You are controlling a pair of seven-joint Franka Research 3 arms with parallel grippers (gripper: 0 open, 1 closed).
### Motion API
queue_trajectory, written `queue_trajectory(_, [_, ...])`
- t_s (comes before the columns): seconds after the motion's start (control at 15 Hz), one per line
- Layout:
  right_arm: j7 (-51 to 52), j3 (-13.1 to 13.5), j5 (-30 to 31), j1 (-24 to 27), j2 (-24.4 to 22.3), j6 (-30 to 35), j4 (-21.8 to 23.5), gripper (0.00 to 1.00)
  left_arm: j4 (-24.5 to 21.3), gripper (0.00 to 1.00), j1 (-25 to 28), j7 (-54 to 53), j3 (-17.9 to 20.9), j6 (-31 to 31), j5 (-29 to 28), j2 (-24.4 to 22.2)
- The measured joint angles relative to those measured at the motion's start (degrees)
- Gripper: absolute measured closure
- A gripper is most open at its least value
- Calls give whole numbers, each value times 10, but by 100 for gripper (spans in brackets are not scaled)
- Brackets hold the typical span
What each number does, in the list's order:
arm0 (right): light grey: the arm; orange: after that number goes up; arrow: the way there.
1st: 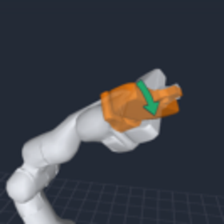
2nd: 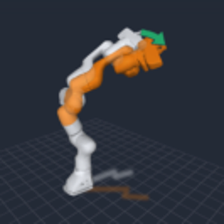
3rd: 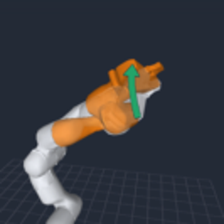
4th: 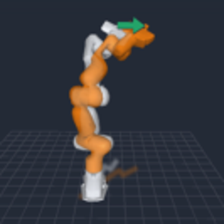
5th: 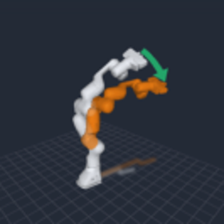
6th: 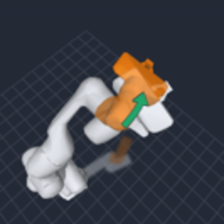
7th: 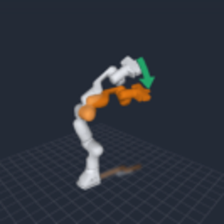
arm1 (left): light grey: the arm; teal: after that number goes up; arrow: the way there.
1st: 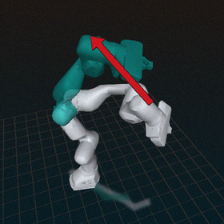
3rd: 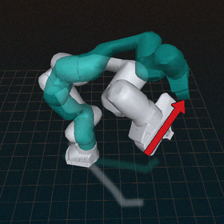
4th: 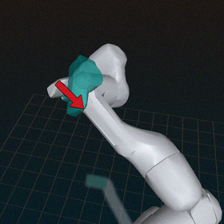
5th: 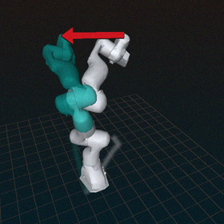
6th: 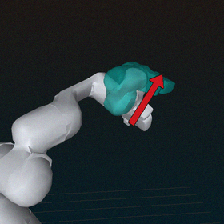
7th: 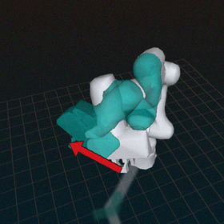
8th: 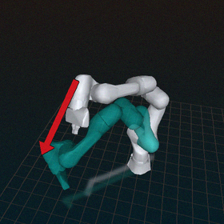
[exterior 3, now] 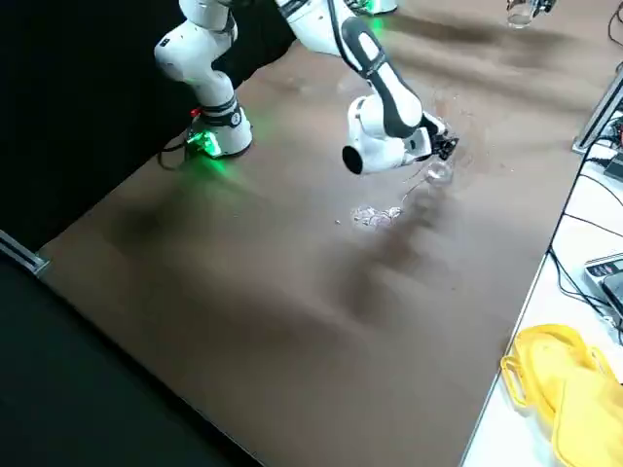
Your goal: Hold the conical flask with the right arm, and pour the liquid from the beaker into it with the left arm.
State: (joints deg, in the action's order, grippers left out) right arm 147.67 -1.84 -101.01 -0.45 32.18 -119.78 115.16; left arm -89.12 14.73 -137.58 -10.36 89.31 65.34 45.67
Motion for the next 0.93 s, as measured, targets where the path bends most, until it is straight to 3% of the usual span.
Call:
queue_trajectory(0.27, [-26, 2, 148, 99, -12, 83, 4, 61, -1, 2, 22, -52, 1, -5, 0, 50])
queue_trajectory(0.47, [-44, 3, 274, 216, -13, 161, -26, 61, -1, 2, 30, -72, 1, -6, 1, 96])
queue_trajectory(0.67, [-48, 3, 303, 254, -9, 176, -36, 61, 1, 2, 29, -90, 1, -5, 1, 114])
queue_trajectory(0.93, [-44, 2, 305, 256, 7, 178, -38, 61, 3, 2, 29, -99, 1, 8, 1, 123])
